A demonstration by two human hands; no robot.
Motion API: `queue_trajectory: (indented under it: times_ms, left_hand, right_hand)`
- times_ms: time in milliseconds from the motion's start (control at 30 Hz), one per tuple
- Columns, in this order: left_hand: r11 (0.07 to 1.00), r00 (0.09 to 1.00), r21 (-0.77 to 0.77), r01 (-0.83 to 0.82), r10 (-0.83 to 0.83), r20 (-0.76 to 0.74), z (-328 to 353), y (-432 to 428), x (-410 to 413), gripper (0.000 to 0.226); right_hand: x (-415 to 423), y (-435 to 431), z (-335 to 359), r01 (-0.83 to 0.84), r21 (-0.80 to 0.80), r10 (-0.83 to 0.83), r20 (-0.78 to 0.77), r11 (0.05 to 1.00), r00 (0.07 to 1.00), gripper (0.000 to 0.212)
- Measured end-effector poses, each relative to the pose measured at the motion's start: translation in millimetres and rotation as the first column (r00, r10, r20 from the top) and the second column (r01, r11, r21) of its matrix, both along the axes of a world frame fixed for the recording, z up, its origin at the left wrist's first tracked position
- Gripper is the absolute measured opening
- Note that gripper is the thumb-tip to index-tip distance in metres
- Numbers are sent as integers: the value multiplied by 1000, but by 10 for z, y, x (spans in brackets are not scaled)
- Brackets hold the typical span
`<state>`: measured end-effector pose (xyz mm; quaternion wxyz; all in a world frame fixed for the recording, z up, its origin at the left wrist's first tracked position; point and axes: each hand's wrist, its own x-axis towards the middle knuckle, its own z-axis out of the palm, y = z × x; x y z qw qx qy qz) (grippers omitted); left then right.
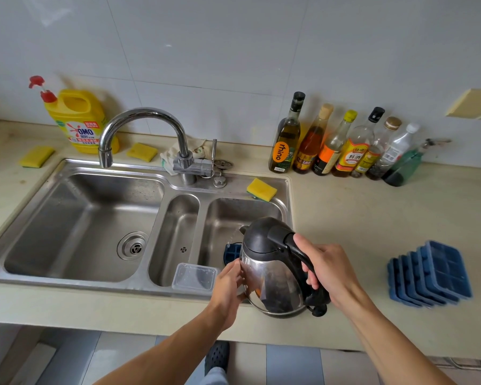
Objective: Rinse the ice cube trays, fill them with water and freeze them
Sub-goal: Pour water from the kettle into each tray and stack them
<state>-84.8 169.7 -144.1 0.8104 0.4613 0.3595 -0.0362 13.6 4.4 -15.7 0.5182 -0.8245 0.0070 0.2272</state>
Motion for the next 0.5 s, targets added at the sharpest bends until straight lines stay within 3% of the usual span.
queue_trajectory:
  times_ms: [500]
  left_hand:
    - [1000, 1000, -10, 7, -7, 0, 46, -88, -15, 28]
  right_hand:
    - [-23, -107, 43, 2, -1, -2, 5, 1000, 1000, 63]
